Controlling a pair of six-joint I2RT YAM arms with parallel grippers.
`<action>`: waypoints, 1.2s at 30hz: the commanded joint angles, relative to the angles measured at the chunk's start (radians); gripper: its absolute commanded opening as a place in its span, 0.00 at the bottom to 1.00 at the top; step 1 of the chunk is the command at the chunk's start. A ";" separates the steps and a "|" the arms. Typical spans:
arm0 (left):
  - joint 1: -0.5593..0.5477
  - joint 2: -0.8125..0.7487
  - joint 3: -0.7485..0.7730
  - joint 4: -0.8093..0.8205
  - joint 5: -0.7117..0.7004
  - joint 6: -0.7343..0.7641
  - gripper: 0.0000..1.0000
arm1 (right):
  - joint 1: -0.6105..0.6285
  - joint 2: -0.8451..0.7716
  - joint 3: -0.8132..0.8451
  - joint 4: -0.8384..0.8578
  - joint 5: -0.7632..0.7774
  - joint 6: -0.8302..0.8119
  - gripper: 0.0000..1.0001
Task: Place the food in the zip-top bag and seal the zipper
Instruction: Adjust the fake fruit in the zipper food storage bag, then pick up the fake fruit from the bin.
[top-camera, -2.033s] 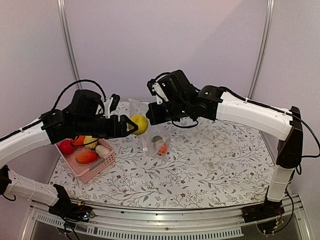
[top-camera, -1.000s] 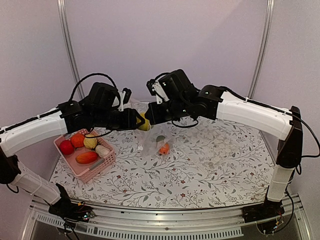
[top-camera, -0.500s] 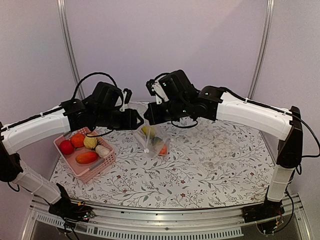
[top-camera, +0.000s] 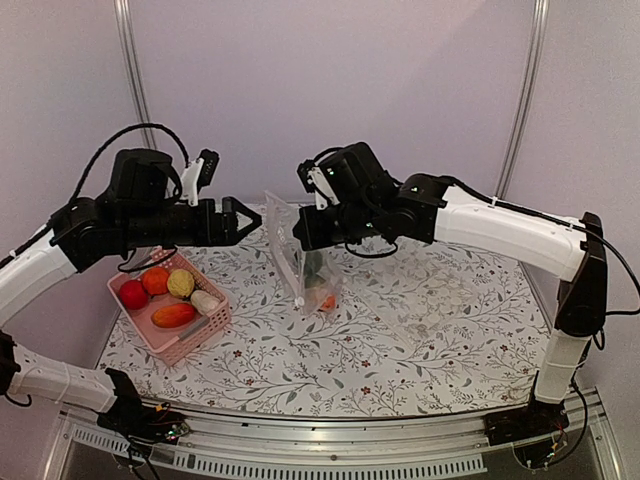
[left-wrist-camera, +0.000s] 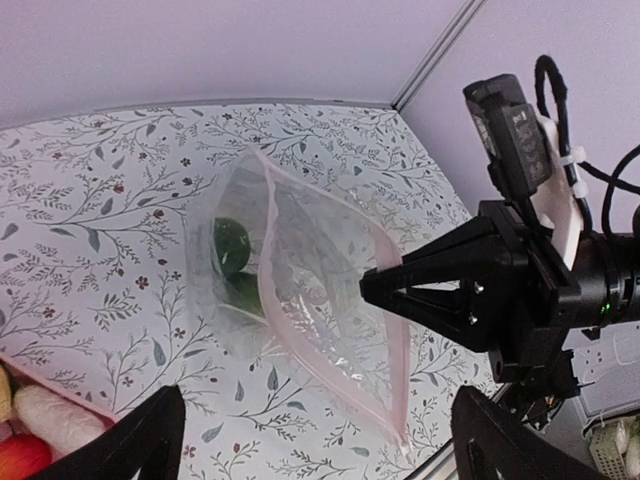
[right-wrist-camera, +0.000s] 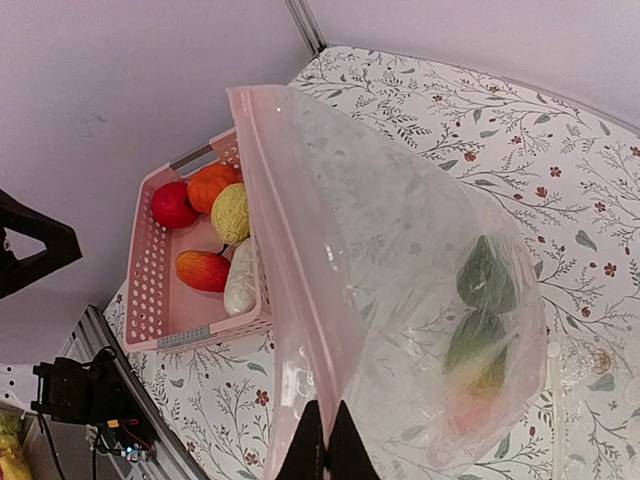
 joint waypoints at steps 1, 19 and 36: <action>0.068 -0.053 -0.046 -0.138 -0.024 0.038 0.94 | -0.007 -0.043 -0.011 0.014 0.014 0.009 0.00; 0.602 0.032 -0.314 -0.179 0.094 -0.060 1.00 | -0.008 -0.051 -0.014 0.022 0.005 0.006 0.00; 0.803 0.403 -0.223 -0.034 0.190 0.057 0.99 | -0.010 -0.060 -0.029 0.044 -0.020 0.010 0.00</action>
